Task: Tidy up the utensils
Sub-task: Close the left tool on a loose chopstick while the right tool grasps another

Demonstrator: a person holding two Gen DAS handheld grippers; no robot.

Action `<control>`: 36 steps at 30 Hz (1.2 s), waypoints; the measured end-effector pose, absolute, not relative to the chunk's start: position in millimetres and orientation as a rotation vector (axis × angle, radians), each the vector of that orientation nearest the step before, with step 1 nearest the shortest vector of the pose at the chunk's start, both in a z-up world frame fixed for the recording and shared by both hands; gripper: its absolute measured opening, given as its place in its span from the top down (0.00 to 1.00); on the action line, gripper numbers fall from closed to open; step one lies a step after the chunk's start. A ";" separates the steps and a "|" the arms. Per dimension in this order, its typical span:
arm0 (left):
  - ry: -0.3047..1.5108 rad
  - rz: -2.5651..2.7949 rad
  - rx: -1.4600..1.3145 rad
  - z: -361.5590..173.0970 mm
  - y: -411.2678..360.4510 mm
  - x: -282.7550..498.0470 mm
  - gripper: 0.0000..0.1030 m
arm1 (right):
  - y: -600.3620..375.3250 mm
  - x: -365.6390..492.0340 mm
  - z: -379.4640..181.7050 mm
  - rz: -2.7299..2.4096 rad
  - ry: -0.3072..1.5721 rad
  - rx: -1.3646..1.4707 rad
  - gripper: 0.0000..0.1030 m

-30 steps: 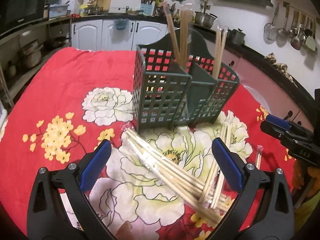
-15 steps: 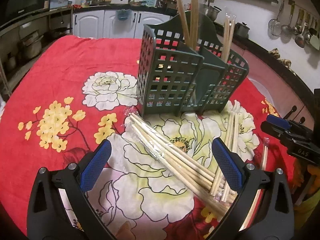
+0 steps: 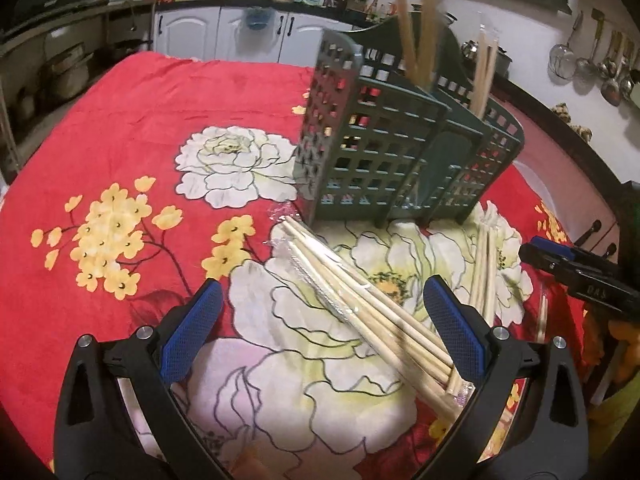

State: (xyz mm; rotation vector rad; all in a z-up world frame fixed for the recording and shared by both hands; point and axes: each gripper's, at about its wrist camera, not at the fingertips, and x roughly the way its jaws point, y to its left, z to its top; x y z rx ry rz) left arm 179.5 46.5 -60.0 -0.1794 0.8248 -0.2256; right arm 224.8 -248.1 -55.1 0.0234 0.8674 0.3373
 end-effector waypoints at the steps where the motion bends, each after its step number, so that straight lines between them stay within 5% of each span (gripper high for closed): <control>1: 0.831 -0.229 -0.197 -60.9 49.1 181.9 0.11 | -247.6 228.3 -55.2 0.344 0.870 0.028 0.41; 10: 0.874 -0.238 -0.277 -70.2 61.3 195.8 0.48 | -242.5 259.8 -64.5 0.358 0.914 0.100 0.50; 15: 0.878 -0.237 -0.307 -70.2 65.0 207.6 0.56 | -244.9 269.2 -72.5 0.348 0.945 0.151 0.54; 21: 0.894 -0.240 -0.334 -78.2 68.4 217.9 0.76 | -246.7 271.1 -77.6 0.335 0.954 0.151 0.62; 31: 0.882 -0.245 -0.382 -83.2 84.5 212.0 0.91 | -248.7 269.1 -80.6 0.298 0.942 0.092 0.90; 36: 0.877 -0.239 -0.395 -83.6 91.9 208.9 0.93 | -256.8 265.9 -77.2 0.297 0.937 0.129 0.96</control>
